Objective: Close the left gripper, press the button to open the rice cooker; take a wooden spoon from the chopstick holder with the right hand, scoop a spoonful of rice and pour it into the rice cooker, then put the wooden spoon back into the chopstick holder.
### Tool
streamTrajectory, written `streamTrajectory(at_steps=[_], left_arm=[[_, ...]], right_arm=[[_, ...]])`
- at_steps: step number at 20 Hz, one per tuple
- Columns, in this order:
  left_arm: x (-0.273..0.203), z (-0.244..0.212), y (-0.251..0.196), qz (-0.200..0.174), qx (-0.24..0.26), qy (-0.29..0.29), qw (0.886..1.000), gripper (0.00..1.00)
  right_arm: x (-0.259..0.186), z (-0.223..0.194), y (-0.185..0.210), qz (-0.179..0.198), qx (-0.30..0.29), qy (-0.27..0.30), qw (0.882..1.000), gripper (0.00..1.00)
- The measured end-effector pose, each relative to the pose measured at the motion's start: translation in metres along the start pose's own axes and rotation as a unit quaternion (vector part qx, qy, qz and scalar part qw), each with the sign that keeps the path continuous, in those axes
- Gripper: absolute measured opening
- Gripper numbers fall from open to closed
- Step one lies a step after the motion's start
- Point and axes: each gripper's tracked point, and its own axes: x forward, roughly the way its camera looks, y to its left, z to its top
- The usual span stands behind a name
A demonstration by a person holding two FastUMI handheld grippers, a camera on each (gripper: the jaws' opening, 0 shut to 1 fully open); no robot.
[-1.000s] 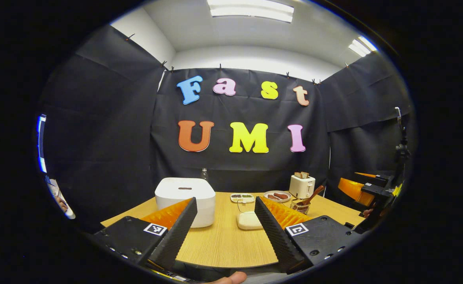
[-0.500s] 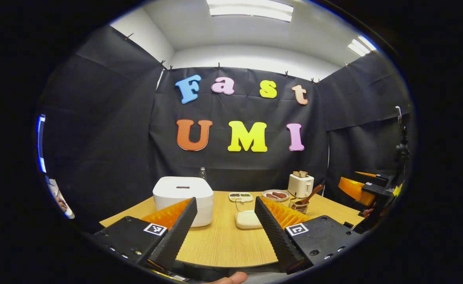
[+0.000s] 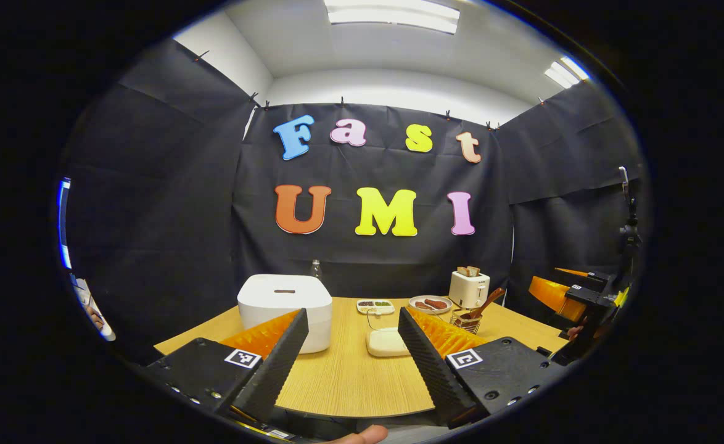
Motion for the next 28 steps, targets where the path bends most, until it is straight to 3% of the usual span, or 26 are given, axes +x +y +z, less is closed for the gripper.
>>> streamTrajectory(at_steps=[28], left_arm=[[-0.002, 0.004, -0.01, -0.011, 0.004, -0.001, 1.0, 0.94]], right_arm=[[-0.01, 0.008, -0.006, -0.008, -0.009, -0.013, 1.0, 0.98]])
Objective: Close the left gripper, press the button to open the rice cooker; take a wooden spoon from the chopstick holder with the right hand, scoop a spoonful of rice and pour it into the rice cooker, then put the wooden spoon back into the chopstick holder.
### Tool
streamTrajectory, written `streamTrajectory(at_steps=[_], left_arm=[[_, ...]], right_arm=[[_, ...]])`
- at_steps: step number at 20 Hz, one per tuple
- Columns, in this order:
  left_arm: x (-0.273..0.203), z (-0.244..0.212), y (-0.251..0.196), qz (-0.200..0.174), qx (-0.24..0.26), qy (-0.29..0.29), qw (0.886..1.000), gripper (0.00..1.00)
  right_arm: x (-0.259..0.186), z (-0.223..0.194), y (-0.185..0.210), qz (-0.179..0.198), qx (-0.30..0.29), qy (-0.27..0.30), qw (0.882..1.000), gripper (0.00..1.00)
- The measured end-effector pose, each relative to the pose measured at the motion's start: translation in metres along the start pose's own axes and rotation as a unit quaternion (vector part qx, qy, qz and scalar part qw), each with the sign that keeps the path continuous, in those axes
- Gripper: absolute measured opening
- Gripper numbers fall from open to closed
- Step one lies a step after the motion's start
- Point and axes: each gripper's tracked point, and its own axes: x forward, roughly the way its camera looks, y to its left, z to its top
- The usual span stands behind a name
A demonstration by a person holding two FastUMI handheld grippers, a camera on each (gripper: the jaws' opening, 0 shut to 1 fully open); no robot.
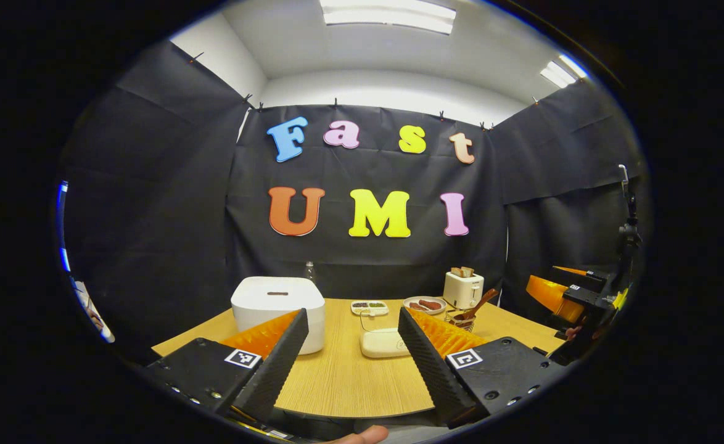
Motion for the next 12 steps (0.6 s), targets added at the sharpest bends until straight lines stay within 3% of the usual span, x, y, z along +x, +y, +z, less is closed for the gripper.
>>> streamTrajectory(at_steps=[12], left_arm=[[-0.0014, 0.0017, 0.0034, 0.004, -0.008, -0.001, 1.0, 0.94]], right_arm=[[0.0002, -0.0011, -0.0007, -0.002, 0.002, 0.0, 1.0, 0.98]])
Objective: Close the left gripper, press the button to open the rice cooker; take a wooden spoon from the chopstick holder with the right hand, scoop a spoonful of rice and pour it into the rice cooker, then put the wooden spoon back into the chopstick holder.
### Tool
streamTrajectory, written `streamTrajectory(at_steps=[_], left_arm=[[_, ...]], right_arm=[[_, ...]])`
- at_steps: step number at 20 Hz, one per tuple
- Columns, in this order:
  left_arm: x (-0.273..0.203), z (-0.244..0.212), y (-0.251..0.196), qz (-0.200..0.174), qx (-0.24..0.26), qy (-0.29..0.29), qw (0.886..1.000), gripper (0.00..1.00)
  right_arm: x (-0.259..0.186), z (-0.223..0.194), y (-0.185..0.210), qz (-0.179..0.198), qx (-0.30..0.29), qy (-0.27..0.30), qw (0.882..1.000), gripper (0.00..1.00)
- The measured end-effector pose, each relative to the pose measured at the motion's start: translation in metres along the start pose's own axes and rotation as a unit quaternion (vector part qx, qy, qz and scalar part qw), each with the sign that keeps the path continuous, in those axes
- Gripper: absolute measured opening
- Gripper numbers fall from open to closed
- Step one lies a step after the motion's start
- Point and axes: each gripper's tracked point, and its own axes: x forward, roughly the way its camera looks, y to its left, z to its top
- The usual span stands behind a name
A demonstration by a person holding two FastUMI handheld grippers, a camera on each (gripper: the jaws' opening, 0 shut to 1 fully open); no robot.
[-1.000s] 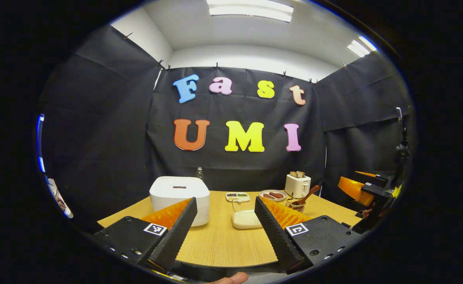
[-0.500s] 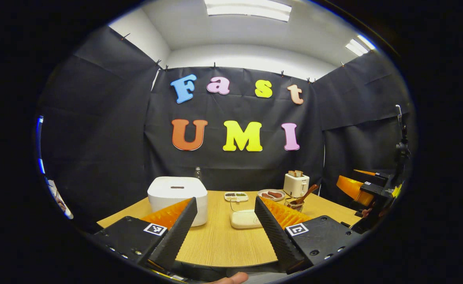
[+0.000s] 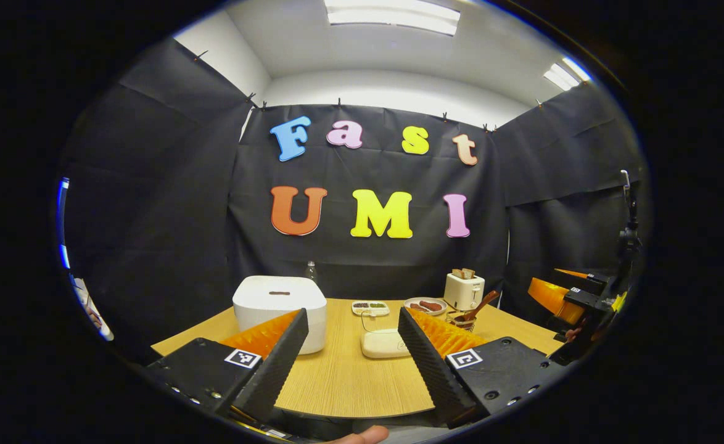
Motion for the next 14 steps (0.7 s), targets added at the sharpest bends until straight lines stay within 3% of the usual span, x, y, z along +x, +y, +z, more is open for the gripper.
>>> streamTrajectory(at_steps=[14], left_arm=[[0.0, 0.0, -0.01, -0.01, 0.005, 0.001, 1.0, 0.94]], right_arm=[[-0.006, 0.004, -0.009, -0.007, -0.003, -0.008, 1.0, 0.98]])
